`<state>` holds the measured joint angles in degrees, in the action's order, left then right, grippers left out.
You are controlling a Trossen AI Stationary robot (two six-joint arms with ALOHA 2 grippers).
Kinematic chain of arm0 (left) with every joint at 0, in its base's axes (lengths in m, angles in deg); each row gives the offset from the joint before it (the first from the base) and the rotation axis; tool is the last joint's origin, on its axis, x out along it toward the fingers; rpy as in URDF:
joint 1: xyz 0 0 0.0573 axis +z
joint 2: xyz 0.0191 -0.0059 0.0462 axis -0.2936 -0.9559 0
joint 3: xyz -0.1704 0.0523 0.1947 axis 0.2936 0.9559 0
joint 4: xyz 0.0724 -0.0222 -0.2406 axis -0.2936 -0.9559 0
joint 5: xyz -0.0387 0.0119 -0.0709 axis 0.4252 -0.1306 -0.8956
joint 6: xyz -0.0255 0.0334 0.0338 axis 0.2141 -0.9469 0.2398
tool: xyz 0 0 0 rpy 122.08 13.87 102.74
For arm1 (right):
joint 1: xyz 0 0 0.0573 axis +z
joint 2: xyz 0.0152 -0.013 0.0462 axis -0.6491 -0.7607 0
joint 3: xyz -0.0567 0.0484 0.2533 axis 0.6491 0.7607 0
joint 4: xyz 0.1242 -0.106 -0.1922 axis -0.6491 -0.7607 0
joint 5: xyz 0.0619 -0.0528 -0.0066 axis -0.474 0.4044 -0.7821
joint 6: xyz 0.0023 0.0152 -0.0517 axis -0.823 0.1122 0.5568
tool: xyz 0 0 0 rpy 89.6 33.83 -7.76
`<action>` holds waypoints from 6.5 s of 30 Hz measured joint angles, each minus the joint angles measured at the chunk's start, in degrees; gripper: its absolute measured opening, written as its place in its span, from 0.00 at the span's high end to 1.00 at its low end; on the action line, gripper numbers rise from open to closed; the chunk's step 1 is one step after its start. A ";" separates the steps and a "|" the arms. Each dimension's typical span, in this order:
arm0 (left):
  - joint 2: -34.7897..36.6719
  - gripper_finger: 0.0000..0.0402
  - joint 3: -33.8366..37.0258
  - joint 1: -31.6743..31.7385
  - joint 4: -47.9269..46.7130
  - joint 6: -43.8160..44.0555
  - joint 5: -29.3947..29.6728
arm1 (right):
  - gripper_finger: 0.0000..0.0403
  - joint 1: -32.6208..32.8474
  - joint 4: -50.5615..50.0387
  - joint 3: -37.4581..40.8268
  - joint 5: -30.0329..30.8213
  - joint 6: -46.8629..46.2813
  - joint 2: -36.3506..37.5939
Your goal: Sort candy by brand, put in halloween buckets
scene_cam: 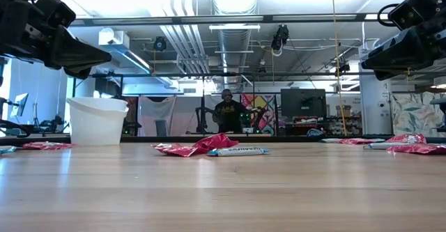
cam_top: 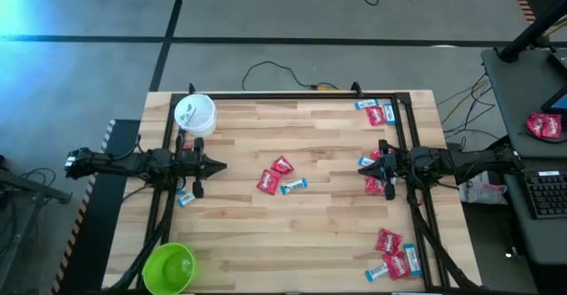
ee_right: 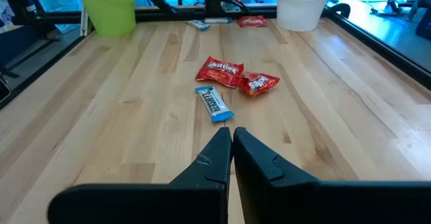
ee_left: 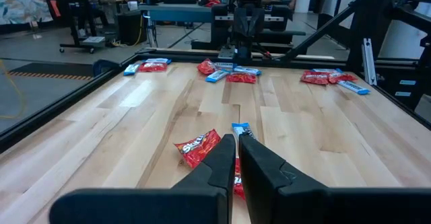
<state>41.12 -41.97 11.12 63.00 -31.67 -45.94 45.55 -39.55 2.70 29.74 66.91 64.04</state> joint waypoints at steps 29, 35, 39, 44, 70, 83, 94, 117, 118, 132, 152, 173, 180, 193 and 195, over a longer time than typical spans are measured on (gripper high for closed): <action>-4.08 0.98 1.75 -0.11 25.14 17.94 5.09 | 0.98 0.02 -0.01 -0.02 0.00 0.00 0.00; -10.13 0.98 1.86 -0.11 24.73 22.02 4.92 | 0.98 0.01 -0.03 0.00 0.00 0.00 0.00; -14.49 0.98 1.85 -0.11 24.73 25.57 4.90 | 0.98 0.02 -0.02 0.00 0.00 0.00 0.00; -19.02 0.97 1.86 -0.11 24.76 26.95 4.90 | 0.98 0.00 -0.03 -0.02 0.00 0.00 0.00; -51.87 0.43 -9.17 -5.01 20.30 24.93 12.30 | 0.98 0.02 -0.04 0.00 0.00 0.00 0.00; -86.01 0.43 -26.00 -10.14 22.28 25.03 20.68 | 0.98 0.00 -0.04 0.00 0.00 0.00 0.00; -102.58 0.43 -35.48 -9.55 24.15 33.94 23.79 | 0.98 0.00 -0.04 -0.02 0.00 0.00 0.00; -102.82 0.81 -36.78 -11.15 21.90 36.71 26.83 | 0.98 0.01 -0.04 0.00 0.00 0.00 0.00; -101.55 0.82 -36.72 -11.15 20.77 36.40 26.05 | 0.98 0.01 -0.04 -0.01 0.00 0.00 0.00; -69.06 0.82 -43.26 -1.67 -35.37 43.41 33.77 | 0.98 0.00 -0.06 0.00 0.00 0.00 0.02; -67.44 0.82 -49.47 41.43 -54.14 38.80 34.11 | 0.98 0.01 -0.05 0.00 0.00 0.00 0.02; -75.43 0.56 -53.21 43.30 -62.97 38.67 30.30 | 0.98 0.01 -0.05 -0.01 0.00 0.00 0.02; -67.15 0.40 -56.92 28.86 -63.03 46.67 29.55 | 0.98 0.01 -0.04 0.00 0.00 0.00 0.00; -74.83 0.32 -37.10 -7.98 7.98 44.99 37.63 | 0.98 0.01 -0.05 0.00 0.00 0.00 0.00; -80.09 0.32 -34.69 -8.14 19.73 40.94 38.37 | 0.98 0.01 -0.04 0.00 0.00 0.00 0.01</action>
<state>-38.97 -76.66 2.97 82.73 9.27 -7.57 45.56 -39.59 2.70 29.74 66.91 64.05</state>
